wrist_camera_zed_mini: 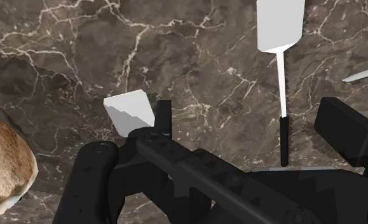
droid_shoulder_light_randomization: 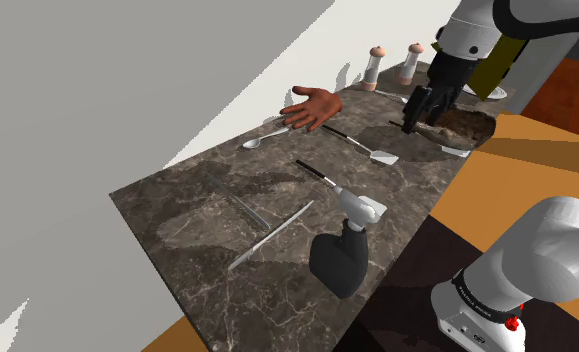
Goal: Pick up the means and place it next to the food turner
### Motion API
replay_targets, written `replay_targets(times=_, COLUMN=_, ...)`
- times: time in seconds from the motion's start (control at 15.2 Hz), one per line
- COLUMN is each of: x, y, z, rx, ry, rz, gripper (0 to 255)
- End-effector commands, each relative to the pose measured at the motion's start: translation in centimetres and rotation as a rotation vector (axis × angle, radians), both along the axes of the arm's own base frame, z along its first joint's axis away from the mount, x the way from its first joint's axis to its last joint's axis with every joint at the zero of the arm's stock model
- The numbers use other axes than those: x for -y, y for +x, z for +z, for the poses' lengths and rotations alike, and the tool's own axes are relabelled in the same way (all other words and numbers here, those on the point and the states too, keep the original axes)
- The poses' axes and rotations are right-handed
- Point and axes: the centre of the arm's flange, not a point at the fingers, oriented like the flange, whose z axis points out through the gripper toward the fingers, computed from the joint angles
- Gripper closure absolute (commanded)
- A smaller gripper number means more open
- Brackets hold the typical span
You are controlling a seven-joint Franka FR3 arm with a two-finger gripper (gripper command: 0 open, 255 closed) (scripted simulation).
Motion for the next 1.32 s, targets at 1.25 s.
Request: replay_targets(times=1.25, x=-21.5, y=12.5, z=-7.1, rx=-0.044, ry=-0.039, rz=0.136, gripper=0)
